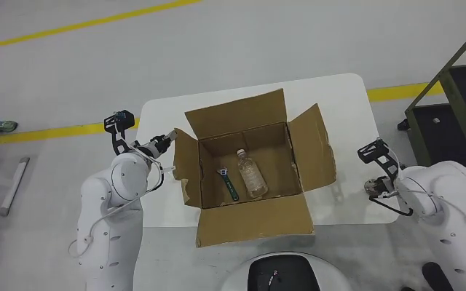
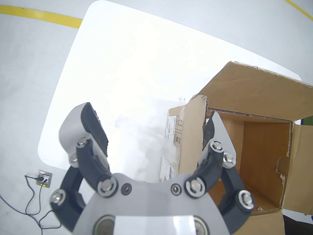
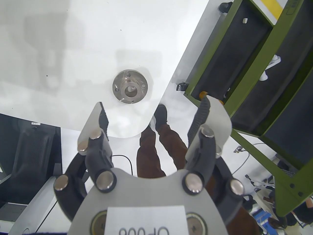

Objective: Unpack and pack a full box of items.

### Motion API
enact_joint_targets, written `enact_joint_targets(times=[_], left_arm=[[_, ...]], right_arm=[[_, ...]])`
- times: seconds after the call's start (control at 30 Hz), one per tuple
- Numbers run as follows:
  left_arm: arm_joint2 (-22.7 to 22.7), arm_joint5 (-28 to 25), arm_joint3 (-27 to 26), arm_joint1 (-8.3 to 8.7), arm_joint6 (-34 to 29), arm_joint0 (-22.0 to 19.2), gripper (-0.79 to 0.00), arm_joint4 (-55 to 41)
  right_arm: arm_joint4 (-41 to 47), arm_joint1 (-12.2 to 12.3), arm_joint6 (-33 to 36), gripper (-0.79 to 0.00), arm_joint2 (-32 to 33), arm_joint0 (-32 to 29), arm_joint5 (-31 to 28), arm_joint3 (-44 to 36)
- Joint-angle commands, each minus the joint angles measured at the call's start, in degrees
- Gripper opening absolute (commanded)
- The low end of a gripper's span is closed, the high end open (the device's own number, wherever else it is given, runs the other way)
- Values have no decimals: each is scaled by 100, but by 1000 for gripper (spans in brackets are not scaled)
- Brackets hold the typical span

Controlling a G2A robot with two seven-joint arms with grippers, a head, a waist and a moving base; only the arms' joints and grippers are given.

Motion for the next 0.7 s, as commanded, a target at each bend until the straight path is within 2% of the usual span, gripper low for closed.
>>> enact_joint_targets(times=[0.0, 0.03, 0.07, 0.1, 0.13, 0.17, 0.23, 0.27, 0.4, 0.67], left_arm=[[0, 0, 0, 0, 0, 0, 0, 0], [0, 0, 0, 0, 0, 0, 0, 0], [0, 0, 0, 0, 0, 0, 0, 0], [0, 0, 0, 0, 0, 0, 0, 0], [0, 0, 0, 0, 0, 0, 0, 0], [0, 0, 0, 0, 0, 0, 0, 0], [0, 0, 0, 0, 0, 0, 0, 0], [0, 0, 0, 0, 0, 0, 0, 0], [0, 0, 0, 0, 0, 0, 0, 0], [0, 0, 0, 0, 0, 0, 0, 0]], right_arm=[[69, 7, 42, 0, 10, 41, -64, 47], [155, 6, 44, -71, 16, 60, -59, 87], [216, 9, 106, -440, 4, 78, -108, 165], [179, 15, 153, -505, -12, 119, -137, 217], [165, 15, 187, -496, -53, 149, -142, 291], [209, 13, 192, -582, -94, 188, -154, 350], [212, 13, 220, -600, -172, 254, -165, 479], [201, 12, 220, -554, -207, 294, -155, 519], [212, 9, 249, -489, -342, 403, -143, 709], [160, 16, 257, -489, -488, 466, -113, 856]])
